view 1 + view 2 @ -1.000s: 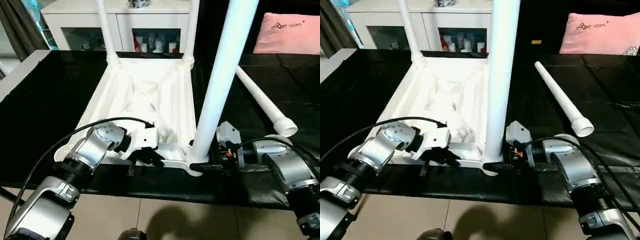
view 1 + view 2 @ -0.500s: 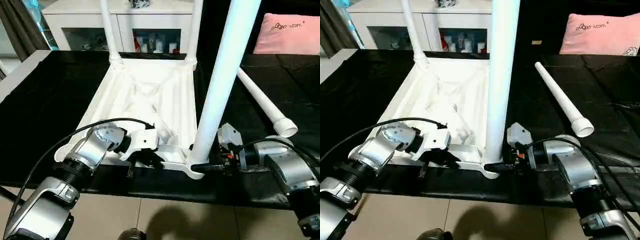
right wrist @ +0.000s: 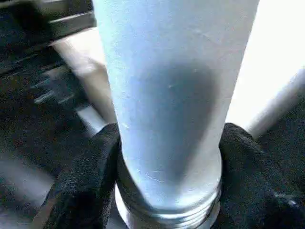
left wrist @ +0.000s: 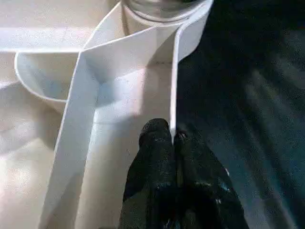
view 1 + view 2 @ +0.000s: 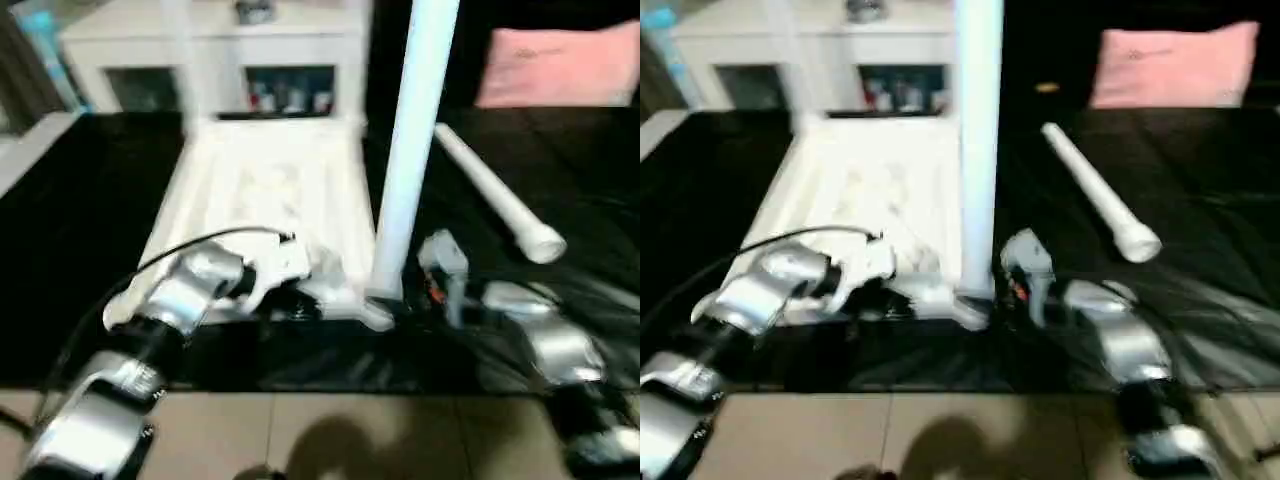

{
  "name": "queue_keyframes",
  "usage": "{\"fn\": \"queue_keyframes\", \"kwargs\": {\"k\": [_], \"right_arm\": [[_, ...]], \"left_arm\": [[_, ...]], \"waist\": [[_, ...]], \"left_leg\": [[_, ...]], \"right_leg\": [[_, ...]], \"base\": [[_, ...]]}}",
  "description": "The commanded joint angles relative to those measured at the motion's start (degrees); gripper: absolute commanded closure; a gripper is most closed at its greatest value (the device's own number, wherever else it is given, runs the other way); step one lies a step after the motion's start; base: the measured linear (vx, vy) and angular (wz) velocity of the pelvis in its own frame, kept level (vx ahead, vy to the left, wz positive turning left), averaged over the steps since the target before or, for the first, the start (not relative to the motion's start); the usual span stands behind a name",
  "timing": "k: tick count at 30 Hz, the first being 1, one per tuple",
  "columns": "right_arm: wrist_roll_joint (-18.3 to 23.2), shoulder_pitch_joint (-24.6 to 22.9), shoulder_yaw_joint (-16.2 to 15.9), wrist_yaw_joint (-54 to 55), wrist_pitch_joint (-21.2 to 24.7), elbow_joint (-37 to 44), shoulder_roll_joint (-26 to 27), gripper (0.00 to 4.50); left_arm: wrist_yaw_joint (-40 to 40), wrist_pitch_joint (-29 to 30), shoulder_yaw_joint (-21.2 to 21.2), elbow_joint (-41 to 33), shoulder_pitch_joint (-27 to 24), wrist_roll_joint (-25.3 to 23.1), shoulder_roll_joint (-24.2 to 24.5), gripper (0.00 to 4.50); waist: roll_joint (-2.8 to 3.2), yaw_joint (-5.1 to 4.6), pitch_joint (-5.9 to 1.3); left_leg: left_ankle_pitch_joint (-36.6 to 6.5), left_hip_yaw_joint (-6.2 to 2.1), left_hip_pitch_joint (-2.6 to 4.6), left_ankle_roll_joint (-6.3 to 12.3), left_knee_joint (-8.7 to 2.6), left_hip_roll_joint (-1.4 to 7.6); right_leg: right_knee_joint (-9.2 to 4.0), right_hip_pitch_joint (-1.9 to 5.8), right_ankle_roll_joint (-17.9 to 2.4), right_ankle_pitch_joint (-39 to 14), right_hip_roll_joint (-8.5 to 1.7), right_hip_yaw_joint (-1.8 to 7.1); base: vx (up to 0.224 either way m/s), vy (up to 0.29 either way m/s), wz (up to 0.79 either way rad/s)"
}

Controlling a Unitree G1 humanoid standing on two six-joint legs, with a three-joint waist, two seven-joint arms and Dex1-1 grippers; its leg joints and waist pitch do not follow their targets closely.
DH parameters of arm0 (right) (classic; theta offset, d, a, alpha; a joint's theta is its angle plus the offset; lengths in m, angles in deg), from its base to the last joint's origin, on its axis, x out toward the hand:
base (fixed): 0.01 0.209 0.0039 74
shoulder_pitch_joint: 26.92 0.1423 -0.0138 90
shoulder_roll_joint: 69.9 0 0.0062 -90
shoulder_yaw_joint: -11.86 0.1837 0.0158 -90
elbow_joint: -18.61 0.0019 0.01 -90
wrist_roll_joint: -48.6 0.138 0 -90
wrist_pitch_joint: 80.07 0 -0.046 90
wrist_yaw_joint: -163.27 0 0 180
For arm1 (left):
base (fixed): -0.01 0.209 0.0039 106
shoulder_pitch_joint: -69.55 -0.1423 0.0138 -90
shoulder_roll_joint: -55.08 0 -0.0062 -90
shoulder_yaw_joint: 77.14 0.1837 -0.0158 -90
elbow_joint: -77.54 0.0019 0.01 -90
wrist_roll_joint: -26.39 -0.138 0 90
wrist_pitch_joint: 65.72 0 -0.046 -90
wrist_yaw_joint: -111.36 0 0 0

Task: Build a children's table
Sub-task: Rotate leg to tighten

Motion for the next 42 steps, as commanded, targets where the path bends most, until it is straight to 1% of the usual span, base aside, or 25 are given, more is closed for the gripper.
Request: {"fn": "queue_keyframes", "kwargs": {"k": [1, 2, 3, 4, 6, 7, 11, 12, 14, 15, 16, 20, 21, 23, 24, 26, 28, 30, 31, 33, 35, 37, 39, 41, 42], "right_arm": [[-2.32, -0.97, -3.01, 5.19, 3.76, -4.92, 3.48, 1.81], [-2.25, 0.33, -1.93, 10.11, 4.42, -7.14, 6.42, 1.81], [-2.00, 1.28, -1.09, 13.16, 4.77, -8.52, 8.21, 1.82], [-2.00, 1.28, -1.09, 13.16, 4.77, -8.52, 8.21, 1.82], [-0.68, 3.58, 1.61, 19.67, 6.34, -11.35, 12.13, 1.82], [-0.68, 3.58, 1.61, 19.67, 6.34, -11.35, 12.13, 1.82], [-0.79, 5.03, 2.42, 22.33, 6.26, -13.43, 13.09, 1.82], [-0.75, 5.31, 2.87, 22.74, 5.55, -13.82, 13.31, 1.82], [-0.97, 5.59, 3.63, 23.63, 4.55, -14.29, 13.74, 1.82], [-1.19, 5.69, 4.21, 24.47, 3.82, -14.46, 14.00, 1.26], [-1.10, 5.61, 4.92, 24.65, 2.86, -13.99, 14.22, 1.12], [0.04, 5.11, 6.11, 24.01, 0.62, -11.96, 14.09, 0.90], [0.38, 4.82, 6.17, 23.49, 0.19, -11.20, 13.92, 0.68], [0.71, 4.43, 6.20, 22.93, -0.14, -10.27, 13.69, 0.57], [0.65, 4.37, 6.10, 22.80, -0.23, -10.14, 13.60, 0.46], [0.78, 1.92, 5.28, 18.68, -1.40, -5.89, 10.50, 0.30], [0.78, 1.92, 5.28, 18.68, -1.40, -5.89, 10.50, 0.21], [2.66, -2.26, 5.77, 10.61, -2.62, 1.57, 4.72, 0.05], [2.67, -2.28, 5.78, 10.57, -2.62, 1.60, 4.69, 0.05], [4.99, -4.97, 5.97, 2.33, -3.07, 7.10, -0.68, 0.05], [5.34, -5.49, 5.85, 0.47, -3.18, 8.11, -2.03, 0.05], [6.04, -6.36, 5.21, -3.99, -3.14, 9.91, -5.45, 0.05], [6.55, -6.92, 4.60, -7.55, -3.07, 11.23, -7.85, 0.05], [6.96, -7.45, 3.72, -11.25, -2.83, 12.61, -10.18, 0.05], [6.83, -7.49, 3.30, -12.17, -3.03, 12.81, -10.85, 0.05]], "left_arm": [[5.98, 1.70, -2.85, -1.71, 3.33, 2.06, -3.39, 4.50], [11.34, 3.63, -4.66, -0.88, 4.31, 2.33, -5.69, 4.50], [14.99, 4.75, -5.98, -0.18, 5.01, 2.65, -7.24, 4.50], [14.99, 4.75, -5.98, -0.18, 5.01, 2.65, -7.24, 4.50], [22.19, 6.89, -8.90, 1.05, 6.63, 3.42, -10.42, 4.50], [22.19, 6.89, -8.90, 1.05, 6.63, 3.42, -10.42, 4.50], [23.52, 7.15, -9.47, 1.11, 7.27, 3.62, -11.37, 4.50], [23.21, 7.25, -9.16, 0.79, 7.14, 3.34, -11.50, 4.50], [23.12, 7.64, -8.90, 0.44, 6.95, 2.87, -11.69, 4.50], [22.96, 8.02, -8.70, 0.17, 6.74, 2.58, -11.76, 4.50], [22.97, 8.27, -8.68, 0.10, 6.56, 2.40, -11.75, 4.50], [23.03, 8.14, -8.56, 0.67, 6.58, 2.30, -11.20, 4.50], [22.85, 7.98, -8.50, 0.72, 6.57, 2.28, -10.99, 4.50], [22.47, 7.91, -8.43, 0.71, 6.53, 2.27, -10.75, 4.50], [22.37, 7.87, -8.39, 0.68, 6.51, 2.25, -10.69, 4.50], [18.62, 6.37, -7.05, -0.10, 5.46, 1.93, -8.46, 4.50], [18.62, 6.37, -7.05, -0.10, 5.46, 1.93, -8.46, 4.50], [11.67, 2.51, -4.98, -1.01, 3.30, 1.64, -4.13, 4.50], [11.64, 2.49, -4.98, -1.01, 3.29, 1.64, -4.12, 4.50], [5.78, -2.43, -3.54, -1.07, 1.69, 1.88, -0.80, 4.50], [4.64, -3.06, -3.23, -1.08, 1.41, 1.89, -0.11, 4.50], [2.50, -4.07, -2.68, -0.81, 1.13, 1.69, 1.40, 4.50], [0.93, -5.33, -2.58, -0.39, 1.15, 1.73, 2.47, 4.50], [-1.37, -6.83, -2.41, -0.33, 1.09, 2.23, 3.63, 4.50], [-2.57, -7.48, -2.35, -0.63, 0.85, 2.64, 4.05, 4.50]], "waist": [[-0.55, -0.39, -2.79], [-0.29, -0.42, -2.90], [-0.62, -0.80, -2.89], [-0.65, -0.71, -2.93], [-0.60, -0.82, -2.96], [-0.64, -0.73, -3.16], [-0.64, -0.63, -3.43], [-0.33, -0.57, -3.55], [-0.39, -0.65, -3.65], [-0.43, -0.63, -3.70], [-0.19, -0.53, -3.94], [-0.45, -0.54, -4.33], [-0.39, -0.52, -4.38], [-0.38, -0.54, -4.33], [-0.38, -0.57, -4.21], [-0.25, -0.51, -4.05], [-0.42, -0.43, -4.13], [-0.43, -0.38, -4.08], [-0.47, -0.25, -4.13], [-0.57, 0.00, -4.27], [-0.50, 0.36, -4.31], [-0.55, 0.39, -4.14], [-0.56, 0.96, -4.00], [-0.93, 1.52, -4.08], [-0.85, 1.77, -4.12]], "left_leg": [[-23.53, -1.22, 1.43, -3.09, -5.10, 1.37], [-23.77, -1.30, 1.62, -3.06, -5.01, 1.41], [-23.30, -1.03, 1.62, -2.74, -4.81, 1.26], [-22.77, -1.15, 1.62, -2.32, -4.88, 1.23], [-21.29, -0.94, 1.39, -1.67, -4.92, 1.25], [-20.65, -0.97, 1.52, -1.50, -4.89, 1.30], [-17.38, -0.86, 1.06, -0.26, -4.75, 1.30], [-16.21, -0.87, 0.96, 0.05, -4.66, 1.28], [-14.89, -0.79, 0.85, 0.51, -4.54, 1.28], [-14.21, -0.77, 0.83, 0.77, -4.47, 1.26], [-12.83, -0.75, 1.01, 1.21, -4.37, 1.28], [-8.44, -0.68, 0.77, 3.34, -3.98, 1.33], [-6.76, -0.67, 0.70, 4.31, -3.79, 1.26], [-6.12, -0.61, 0.57, 5.35, -3.68, 1.25], [-7.06, -0.58, 0.61, 5.43, -3.76, 1.31], [-8.55, -0.57, 0.72, 5.07, -3.91, 1.43], [-8.42, -0.63, 0.59, 5.02, -3.90, 1.46], [-8.70, -0.59, 0.60, 5.18, -3.83, 1.45], [-8.28, -0.64, 0.53, 5.55, -3.78, 1.54], [-7.81, -0.61, 0.57, 6.17, -3.59, 1.57], [-6.58, -0.58, 0.53, 6.73, -3.47, 1.68], [-7.67, -0.48, 0.66, 6.58, -3.54, 1.75], [-9.49, -0.38, 0.88, 6.02, -3.64, 1.96], [-8.83, -0.31, 0.86, 5.80, -3.54, 2.02], [-8.21, -0.33, 0.82, 5.83, -3.51, 2.04]], "right_leg": [[-5.93, 1.29, -10.58, -22.59, -2.90, 1.25], [-5.94, 1.27, -10.56, -22.57, -2.95, 1.30], [-5.99, 1.04, -11.08, -21.98, -2.89, 1.48], [-6.29, 1.21, -10.81, -22.20, -2.83, 1.33], [-6.12, 1.12, -11.08, -19.61, -2.68, 1.50], [-6.08, 1.21, -11.32, -18.11, -2.61, 1.45], [-5.67, 1.67, -11.88, -12.28, -2.55, 1.43], [-5.47, 1.79, -12.28, -10.11, -2.57, 1.42], [-5.22, 1.91, -12.94, -6.92, -2.51, 1.39], [-5.08, 2.03, -13.28, -5.51, -2.51, 1.35], [-4.89, 2.17, -13.78, -3.12, -2.51, 1.26], [-4.36, 2.60, -15.05, 4.55, -2.57, 1.11], [-4.10, 2.61, -15.48, 6.84, -2.48, 1.02], [-4.08, 2.58, -15.91, 7.72, -2.50, 0.92], [-4.21, 2.54, -15.99, 6.31, -2.53, 0.89], [-4.46, 2.49, -15.72, 3.88, -2.53, 0.92], [-4.35, 2.71, -15.13, 4.06, -2.49, 0.99], [-4.52, 2.75, -14.87, 3.77, -2.51, 1.03], [-4.40, 2.84, -14.91, 4.58, -2.54, 1.05], [-4.33, 2.83, -14.99, 5.57, -2.50, 1.06], [-3.98, 2.65, -14.93, 7.14, -2.36, 1.04], [-4.04, 2.34, -15.46, 5.47, -2.31, 0.95], [-4.33, 2.12, -15.48, 1.26, -2.50, 1.06], [-4.24, 2.11, -15.43, 1.38, -2.56, 1.18], [-4.09, 2.05, -15.43, 1.91, -2.57, 1.19]], "base": [[0.000, 0.000, 0.00], [0.000, 0.000, 0.00], [0.000, 0.000, 0.00], [0.000, 0.000, 0.00], [0.000, 0.000, 0.00], [0.000, 0.000, 0.00], [0.000, 0.000, 0.00], [0.000, 0.000, 0.00], [0.000, 0.000, 0.00], [0.000, 0.000, 0.00], [0.000, 0.000, 0.00], [0.000, 0.000, 0.00], [0.000, 0.000, 0.00], [0.000, 0.000, 0.00], [0.000, 0.000, 0.00], [0.000, 0.000, 0.00], [0.000, 0.000, 0.00], [0.000, 0.000, 0.00], [0.000, 0.000, 0.00], [0.000, 0.000, 0.00], [0.000, 0.000, 0.00], [0.000, 0.000, 0.00], [0.000, 0.000, 0.00], [0.000, 0.000, 0.00], [0.000, 0.000, 0.00]]}}
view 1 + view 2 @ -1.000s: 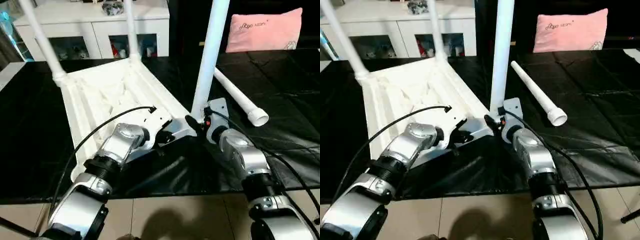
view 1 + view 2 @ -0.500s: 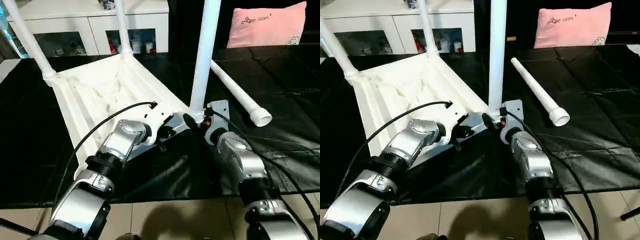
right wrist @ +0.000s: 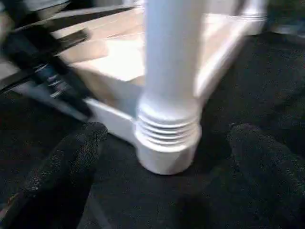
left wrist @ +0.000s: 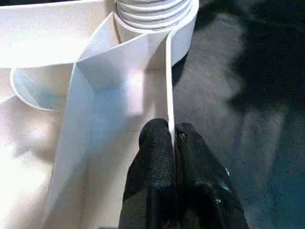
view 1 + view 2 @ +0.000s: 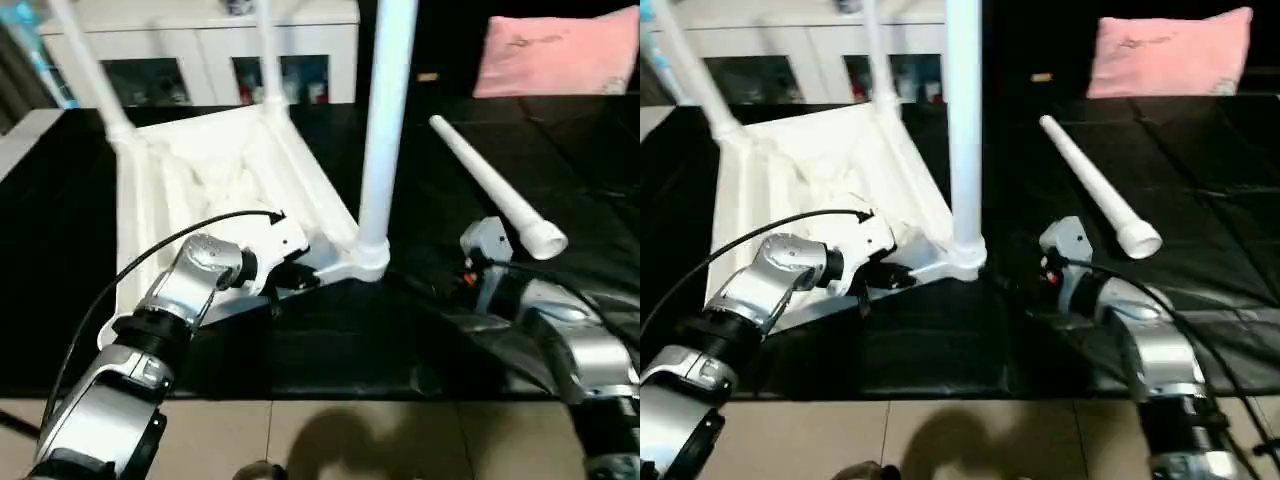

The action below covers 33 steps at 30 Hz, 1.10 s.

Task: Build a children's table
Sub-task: Rotate leg to tighten

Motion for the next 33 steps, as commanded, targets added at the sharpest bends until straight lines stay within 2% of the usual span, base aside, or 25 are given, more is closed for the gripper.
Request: {"fn": "queue_keyframes", "kwargs": {"k": [1, 4, 5, 8, 12, 17, 26, 27, 29, 33], "right_arm": [[0.36, -0.30, -1.31, -3.16, -0.47, 1.57, -1.61, 0.05], [-0.46, 0.18, -3.08, -6.34, -1.82, 1.17, -3.21, 0.05], [-0.85, 0.60, -4.34, -8.69, -2.28, 1.01, -4.06, 0.05], [-1.18, 1.10, -5.48, -10.88, -2.70, 1.02, -4.69, 0.05], [-2.08, 3.36, -7.55, -13.25, -4.17, -1.17, -4.49, 0.05], [-2.12, 4.77, -9.83, -16.03, -4.78, -2.90, -3.37, 0.05], [-1.89, 5.90, -12.50, -19.26, -5.53, -5.08, -1.72, 0.05], [-1.88, 5.98, -12.68, -19.52, -5.46, -5.22, -1.63, 0.33], [-1.81, 6.18, -12.88, -20.25, -5.42, -5.64, -1.46, 0.41], [-1.46, 6.25, -13.03, -21.19, -5.25, -5.83, -1.64, 0.85]], "left_arm": [[-3.83, -3.00, 0.11, -2.90, 0.12, 1.62, 1.47, 4.50], [-8.29, -4.30, 1.04, -5.01, -1.14, 2.55, 3.15, 4.50], [-10.53, -4.68, 1.75, -6.09, -1.78, 2.70, 4.16, 4.50], [-12.49, -5.47, 2.34, -6.67, -2.17, 2.64, 5.07, 4.50], [-16.22, -6.61, 3.41, -7.54, -2.58, 2.74, 6.33, 4.50], [-19.48, -6.39, 4.74, -9.70, -3.34, 3.24, 7.44, 4.50], [-21.80, -5.79, 6.10, -12.55, -4.10, 3.23, 7.50, 4.50], [-21.81, -5.69, 6.22, -12.70, -4.10, 3.19, 7.40, 4.50], [-21.94, -5.43, 6.41, -13.06, -4.10, 3.09, 7.28, 4.50], [-22.17, -5.28, 6.50, -13.38, -4.20, 2.98, 7.36, 4.50]], "waist": [[-0.84, 0.11, -4.23], [-1.09, 0.33, -4.34], [-1.02, 0.45, -4.38], [-0.89, 0.95, -4.34], [-1.24, 1.30, -4.25], [-1.16, 1.48, -4.05], [-1.19, 2.17, -4.32], [-1.21, 2.14, -4.31], [-1.27, 2.13, -4.33], [-1.29, 2.17, -4.35]], "left_leg": [[-7.96, -0.34, 1.74, 5.72, -3.06, 1.95], [-6.85, -0.23, 1.58, 6.26, -2.85, 1.88], [-6.75, -0.23, 1.60, 6.37, -2.79, 1.88], [-6.81, -0.13, 1.80, 6.67, -2.73, 2.09], [-7.94, -0.21, 1.63, 5.78, -2.85, 2.14], [-10.18, -0.16, 1.75, 4.43, -2.92, 2.24], [-8.77, -0.23, 1.61, 4.43, -2.76, 2.15], [-8.70, -0.24, 1.59, 4.50, -2.73, 2.15], [-8.57, -0.19, 1.52, 4.60, -2.66, 2.05], [-8.37, -0.20, 1.55, 4.74, -2.61, 2.06]], "right_leg": [[-3.22, 2.76, -15.09, 1.91, -2.57, 1.43], [-2.96, 2.67, -15.34, 3.31, -2.60, 1.38], [-2.88, 2.64, -15.37, 3.32, -2.62, 1.37], [-2.87, 2.24, -15.38, 2.32, -2.55, 1.42], [-2.83, 2.10, -15.08, -0.30, -2.60, 1.42], [-2.96, 1.77, -14.62, -3.73, -2.69, 1.62], [-2.51, 1.85, -14.46, -1.50, -2.61, 1.56], [-2.50, 1.84, -14.48, -1.40, -2.61, 1.56], [-2.52, 1.88, -14.65, -1.61, -2.64, 1.53], [-2.51, 1.89, -14.55, -1.70, -2.57, 1.53]], "base": [[0.000, 0.000, 0.00], [0.000, 0.000, 0.00], [0.000, 0.000, 0.00], [0.000, 0.000, 0.00], [0.000, 0.000, 0.00], [0.000, 0.000, 0.00], [0.000, 0.000, 0.00], [0.000, 0.000, 0.00], [0.000, 0.000, 0.00], [0.000, 0.000, 0.00]]}}
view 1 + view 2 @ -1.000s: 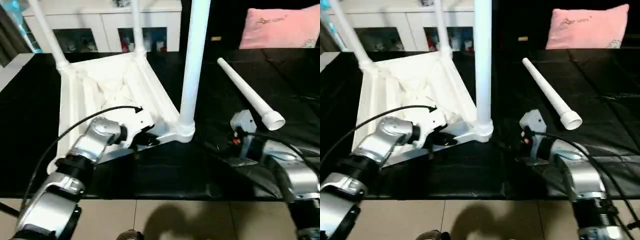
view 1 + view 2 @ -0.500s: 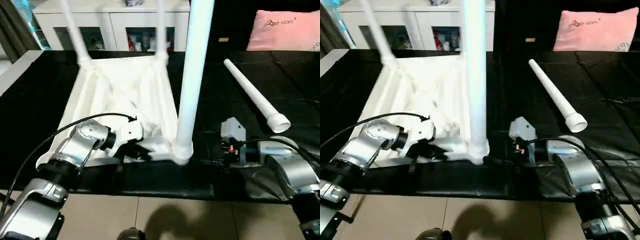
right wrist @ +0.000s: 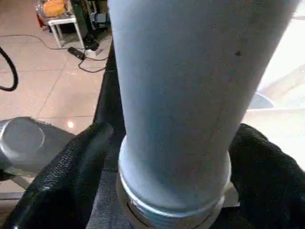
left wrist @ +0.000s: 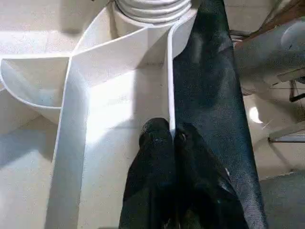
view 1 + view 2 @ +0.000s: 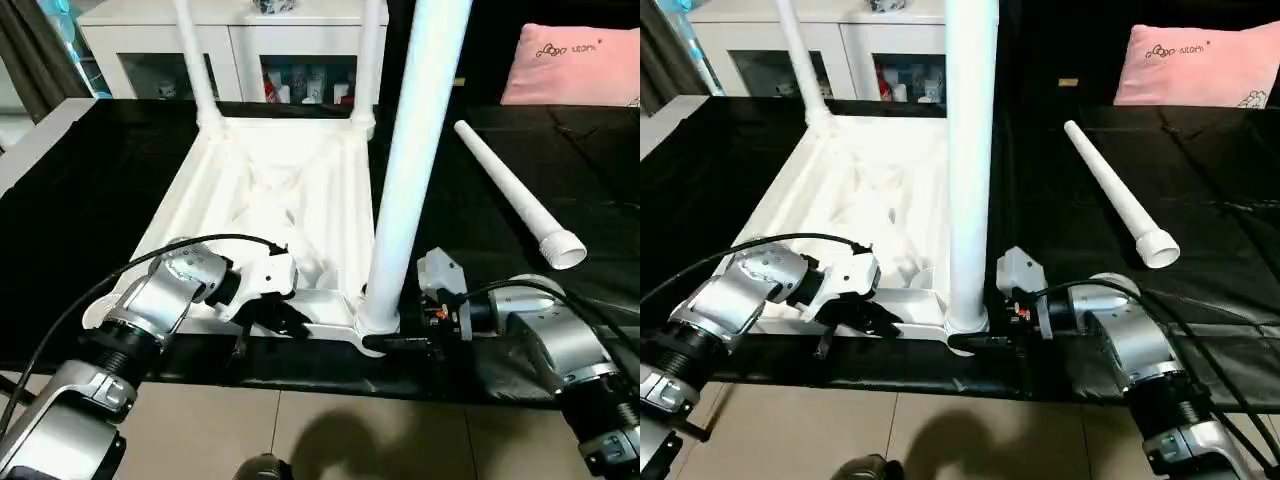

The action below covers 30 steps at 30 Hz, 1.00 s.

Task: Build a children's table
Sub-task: Rotate leg to tighten

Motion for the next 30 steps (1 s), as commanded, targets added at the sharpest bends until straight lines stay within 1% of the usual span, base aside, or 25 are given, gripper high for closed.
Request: {"fn": "queue_keyframes", "kwargs": {"k": [1, 2, 3, 4, 6, 8, 9, 10, 12, 15, 18, 21, 22, 24, 25, 26, 28, 29, 30], "right_arm": [[0.62, 0.51, -0.29, -1.62, 0.04, 0.23, -0.47, 0.92], [0.62, 0.51, -0.29, -1.63, 0.04, 0.23, -0.47, 0.92], [0.74, 0.44, -0.31, -1.95, 0.16, 0.33, -0.64, 1.03], [0.80, 0.42, -0.32, -2.17, 0.24, 0.35, -0.73, 1.24], [0.89, 0.41, -0.31, -2.41, 0.29, 0.28, -0.80, 1.31], [0.97, 0.40, -0.32, -2.62, 0.31, 0.15, -0.82, 1.52], [1.03, 0.33, -0.34, -2.77, 0.40, 0.21, -0.84, 1.52], [1.05, 0.30, -0.35, -2.81, 0.41, 0.23, -0.84, 1.70], [1.02, 0.22, -0.31, -2.96, 0.47, 0.29, -0.78, 1.73], [1.11, -0.24, -0.56, -3.18, 0.65, 0.62, -0.62, 1.79], [1.17, -0.64, -0.78, -3.03, 0.74, 0.81, -0.33, 1.82], [1.46, -1.05, -0.77, -2.72, 1.19, 1.11, 0.07, 1.83], [1.62, -1.66, -0.57, -1.17, 1.94, 1.35, 1.03, 1.83], [1.35, -1.78, -0.28, 0.74, 2.51, 1.09, 1.90, 1.83], [0.68, -1.57, -0.02, 3.07, 3.07, 0.38, 2.74, 1.83], [-0.14, -1.29, 0.34, 5.77, 3.09, -0.59, 3.80, 1.83], [-1.62, -0.58, 1.14, 11.51, 3.64, -2.61, 6.18, 1.83], [-2.87, 0.80, 2.46, 19.77, 6.14, -5.65, 9.92, 1.83], [-3.29, 1.49, 3.17, 23.76, 6.67, -7.19, 11.92, 1.83]], "left_arm": [[-2.41, -0.35, 0.95, -2.89, 0.06, 0.67, 0.05, 4.50], [-2.41, -0.35, 0.95, -2.89, 0.06, 0.67, 0.05, 4.50], [-2.44, -0.37, 1.04, -2.96, -0.03, 0.65, 0.12, 4.50], [-2.44, -0.33, 1.14, -3.04, -0.09, 0.68, 0.20, 4.50], [-2.42, -0.27, 1.27, -3.11, -0.15, 0.73, 0.30, 4.50], [-2.46, -0.26, 1.32, -3.04, -0.17, 0.70, 0.36, 4.50], [-2.48, -0.34, 1.32, -2.93, -0.17, 0.65, 0.38, 4.50], [-2.49, -0.37, 1.32, -2.88, -0.17, 0.63, 0.39, 4.50], [-2.52, -0.46, 1.30, -2.71, -0.15, 0.57, 0.40, 4.50], [-2.43, -0.74, 1.40, -2.11, -0.07, 0.42, 0.51, 4.50], [-2.35, -0.63, 1.45, -1.80, -0.04, 0.39, 0.54, 4.50], [-2.16, -0.25, 1.33, -1.52, -0.05, 0.44, 0.42, 4.50], [-1.01, 0.90, 0.92, -0.95, 0.01, 0.54, -0.24, 4.50], [0.59, 1.77, 0.48, -0.51, 0.22, 0.43, -1.00, 4.50], [1.90, 2.54, 0.03, -0.18, 0.48, 0.46, -1.67, 4.50], [3.58, 3.65, -0.54, 0.19, 0.86, 0.45, -2.47, 4.50], [8.15, 6.21, -1.97, 1.45, 2.02, 0.26, -4.52, 4.50], [15.05, 9.63, -3.87, 3.62, 4.07, -0.35, -7.44, 4.50], [18.55, 11.04, -4.83, 4.63, 5.11, -0.64, -8.90, 4.50]], "waist": [[-0.92, -0.53, -4.38], [-0.93, -0.54, -4.35], [-0.95, -0.50, -4.42], [-0.95, -0.50, -4.44], [-0.98, -0.47, -4.49], [-0.97, -0.48, -4.50], [-0.91, -0.48, -4.46], [-0.97, -0.51, -4.45], [-0.93, -0.51, -4.48], [-0.85, -0.48, -4.53], [-0.89, -0.47, -4.56], [-0.85, -0.44, -4.55], [-0.67, -0.43, -4.57], [-0.71, -0.43, -4.53], [-0.73, -0.53, -4.49], [-0.55, -0.54, -4.34], [-0.67, -1.12, -3.95], [-0.68, -1.51, -3.61], [-0.63, -1.89, -3.44]], "left_leg": [[-8.46, -0.23, 2.07, 4.67, -3.47, 1.98], [-8.69, -0.22, 2.07, 4.64, -3.49, 1.98], [-8.55, -0.23, 2.10, 4.58, -3.46, 1.99], [-8.35, -0.24, 2.10, 4.62, -3.45, 2.00], [-7.78, -0.22, 2.06, 4.95, -3.35, 1.97], [-7.68, -0.21, 2.03, 5.06, -3.31, 1.93], [-7.79, -0.23, 2.04, 5.06, -3.35, 1.95], [-7.86, -0.22, 2.02, 5.02, -3.34, 1.93], [-8.15, -0.24, 2.06, 4.79, -3.36, 1.94], [-7.68, -0.26, 2.03, 4.93, -3.29, 1.91], [-7.39, -0.26, 1.99, 5.10, -3.24, 1.89], [-7.57, -0.26, 2.03, 5.12, -3.23, 1.91], [-7.56, -0.27, 2.02, 5.05, -3.23, 1.91], [-8.03, -0.30, 2.08, 4.84, -3.32, 1.90], [-8.29, -0.30, 2.05, 4.66, -3.36, 1.90], [-9.39, -0.35, 2.07, 4.07, -3.46, 1.85], [-12.87, -0.32, 2.17, 1.98, -3.96, 1.71], [-15.56, -0.48, 2.38, 0.37, -4.36, 1.58], [-17.07, -0.55, 2.46, -0.48, -4.53, 1.48]], "right_leg": [[-3.45, 2.30, -14.54, -1.81, -2.47, 1.49], [-3.49, 2.29, -14.54, -2.05, -2.47, 1.48], [-3.45, 2.34, -14.53, -1.97, -2.48, 1.50], [-3.40, 2.34, -14.58, -1.65, -2.46, 1.50], [-3.31, 2.36, -14.74, -0.70, -2.45, 1.48], [-3.30, 2.36, -14.83, -0.64, -2.42, 1.45], [-3.34, 2.33, -14.84, -0.89, -2.42, 1.43], [-3.35, 2.36, -14.83, -1.04, -2.43, 1.44], [-3.35, 2.38, -14.79, -1.52, -2.44, 1.44], [-3.25, 2.39, -14.88, -0.66, -2.42, 1.42], [-3.19, 2.43, -15.01, -0.02, -2.40, 1.41], [-3.24, 2.42, -15.09, -0.22, -2.41, 1.41], [-3.20, 2.41, -15.11, -0.02, -2.39, 1.40], [-3.27, 2.35, -15.14, -0.62, -2.37, 1.37], [-3.27, 2.36, -15.13, -0.95, -2.38, 1.37], [-3.45, 2.29, -15.06, -2.49, -2.44, 1.37], [-4.01, 2.24, -14.16, -7.78, -2.49, 1.48], [-4.45, 2.24, -13.41, -12.18, -2.64, 1.48], [-4.65, 2.21, -12.88, -14.73, -2.62, 1.50]], "base": [[0.000, 0.000, 0.00], [0.000, 0.000, 0.00], [0.000, 0.000, 0.00], [0.000, 0.000, 0.00], [0.000, 0.000, 0.00], [0.000, 0.000, 0.00], [0.000, 0.000, 0.00], [0.000, 0.000, 0.00], [0.000, 0.000, 0.00], [0.000, 0.000, 0.00], [0.000, 0.000, 0.00], [0.000, 0.000, 0.00], [0.000, 0.000, 0.00], [0.000, 0.000, 0.00], [0.000, 0.000, 0.00], [0.000, 0.000, 0.00], [0.000, 0.000, 0.00], [0.000, 0.000, 0.00], [0.000, 0.000, 0.00]]}}
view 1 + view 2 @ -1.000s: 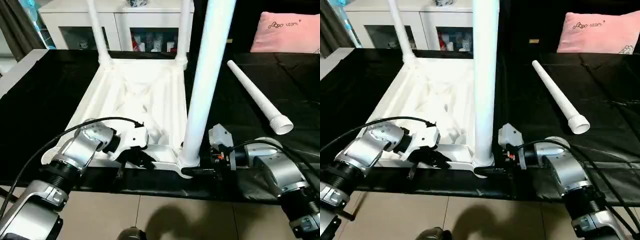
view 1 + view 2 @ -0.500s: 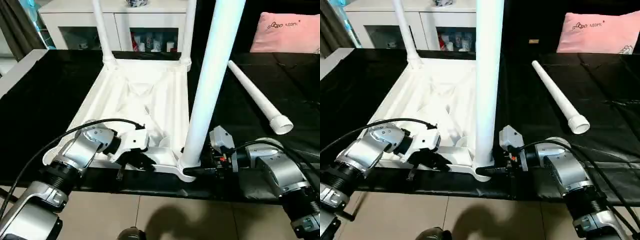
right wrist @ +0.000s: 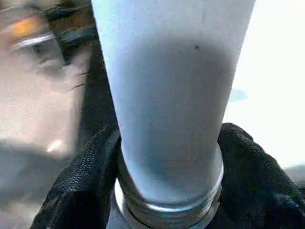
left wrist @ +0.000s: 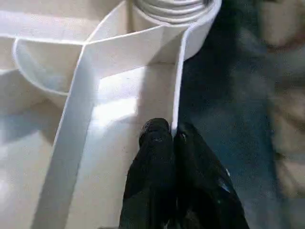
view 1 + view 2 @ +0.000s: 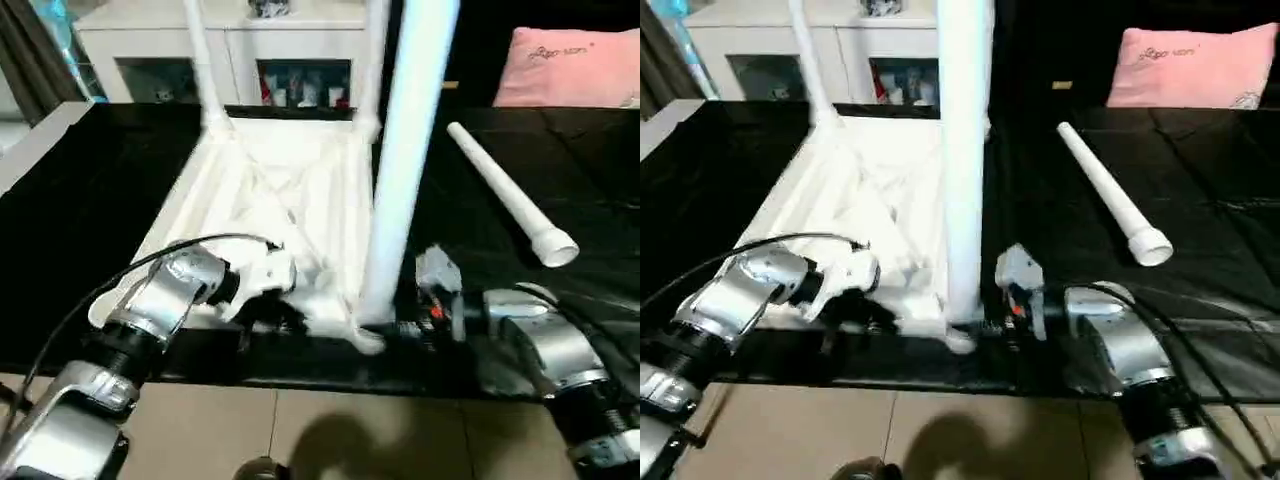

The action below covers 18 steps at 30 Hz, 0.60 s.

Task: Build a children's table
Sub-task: Rotate leg to tighten

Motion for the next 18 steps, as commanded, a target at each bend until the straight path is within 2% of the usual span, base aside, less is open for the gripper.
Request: {"fn": "queue_keyframes", "kwargs": {"k": [1, 2, 3, 4, 5, 6, 8, 11, 12, 15, 16, 18], "right_arm": [[-2.12, 1.82, -1.09, 11.18, 2.71, -4.04, 5.58, 1.83], [-2.47, 2.37, -0.66, 14.10, 2.93, -5.16, 7.04, 1.84], [-2.47, 2.37, -0.66, 14.10, 2.93, -5.16, 7.04, 1.84], [-3.53, 3.56, 0.21, 19.92, 3.34, -7.49, 9.92, 1.84], [-3.88, 4.06, 0.46, 22.07, 3.46, -8.47, 11.05, 1.84], [-3.98, 4.21, 0.54, 22.70, 3.50, -8.75, 11.38, 1.84], [-4.62, 6.04, 1.27, 29.38, 4.73, -11.90, 14.98, 1.84], [-6.32, 7.70, 1.79, 34.29, 5.70, -14.29, 17.94, 1.84], [-6.50, 7.98, 2.16, 34.86, 5.93, -14.75, 18.41, 1.84], [-6.16, 7.85, 2.67, 33.83, 4.51, -14.46, 18.16, 1.84], [-5.84, 7.80, 3.12, 33.92, 4.70, -14.28, 18.09, 1.28], [-5.57, 7.69, 3.92, 34.15, 4.06, -13.92, 17.76, 1.14]], "left_arm": [[10.36, 3.97, -2.79, 0.89, 4.24, 0.76, -5.60, 4.50], [13.04, 5.52, -3.86, 1.55, 5.00, 1.04, -6.90, 4.50], [13.04, 5.52, -3.86, 1.55, 5.00, 1.04, -6.90, 4.50], [17.85, 7.99, -5.84, 2.32, 6.29, 1.69, -9.45, 4.50], [19.41, 8.64, -6.33, 2.39, 6.65, 1.78, -10.35, 4.50], [19.87, 8.83, -6.47, 2.40, 6.75, 1.81, -10.61, 4.50], [24.37, 10.28, -7.46, 2.12, 7.41, 1.72, -13.41, 4.50], [27.97, 11.40, -7.88, 2.02, 7.97, 0.83, -15.86, 4.50], [28.25, 11.64, -7.89, 2.03, 8.03, 0.64, -16.20, 4.50], [28.69, 10.46, -7.34, 3.04, 8.22, -0.16, -16.10, 4.50], [28.89, 10.53, -7.45, 3.32, 8.28, -0.21, -16.14, 4.50], [29.13, 10.71, -7.42, 3.66, 8.36, -0.53, -15.99, 4.50]], "waist": [[-0.66, -0.73, -3.23], [-0.93, -1.38, -3.31], [-0.95, -1.86, -3.37], [-0.82, -2.23, -3.49], [-0.87, -2.40, -3.53], [-1.02, -2.55, -3.65], [-0.94, -2.86, -3.56], [-0.88, -2.98, -3.67], [-0.62, -3.16, -3.67], [-0.62, -3.10, -3.84], [-0.58, -3.06, -3.92], [-0.55, -3.03, -3.96]], "left_leg": [[-18.56, -0.62, 1.82, -1.38, -4.74, 1.45], [-19.97, -0.97, 1.87, -2.71, -4.90, 1.30], [-19.18, -1.07, 1.57, -2.86, -5.06, 1.29], [-18.05, -1.03, 1.31, -2.31, -5.01, 1.20], [-17.60, -0.91, 1.37, -2.08, -4.90, 1.15], [-17.34, -0.75, 1.66, -1.44, -4.63, 1.03], [-16.73, -0.73, 1.44, -0.65, -4.58, 0.91], [-16.10, -0.71, 1.50, -0.24, -4.56, 1.02], [-15.90, -0.72, 1.38, -0.29, -4.62, 1.03], [-15.33, -0.69, 1.39, 0.35, -4.54, 1.06], [-14.63, -0.71, 1.36, 0.60, -4.52, 1.08], [-14.00, -0.65, 1.37, 0.99, -4.47, 1.09]], "right_leg": [[-5.00, 1.72, -12.16, -17.36, -2.69, 1.31], [-5.31, 2.04, -10.78, -20.82, -2.92, 1.21], [-5.43, 2.27, -10.13, -20.14, -2.91, 1.22], [-5.41, 2.35, -10.01, -17.98, -2.77, 1.27], [-5.46, 2.17, -10.18, -16.89, -2.68, 1.31], [-5.57, 1.95, -10.81, -15.69, -2.63, 1.38], [-5.72, 2.04, -10.95, -16.13, -2.61, 1.28], [-5.78, 1.92, -10.84, -15.97, -2.46, 1.23], [-5.68, 1.91, -10.97, -14.71, -2.34, 1.27], [-5.51, 2.08, -11.34, -11.56, -2.31, 1.31], [-5.34, 2.18, -11.67, -9.76, -2.25, 1.31], [-5.19, 2.24, -12.23, -7.80, -2.23, 1.28]], "base": [[0.000, 0.000, 0.00], [-0.055, 0.011, -0.08], [0.000, 0.000, 0.00], [0.000, 0.000, 0.00], [0.000, 0.000, 0.00], [0.000, 0.000, 0.00], [0.000, 0.000, 0.00], [0.000, 0.000, 0.00], [0.000, 0.000, 0.00], [0.000, 0.000, 0.00], [0.000, 0.000, 0.00], [0.000, 0.000, 0.00]]}}
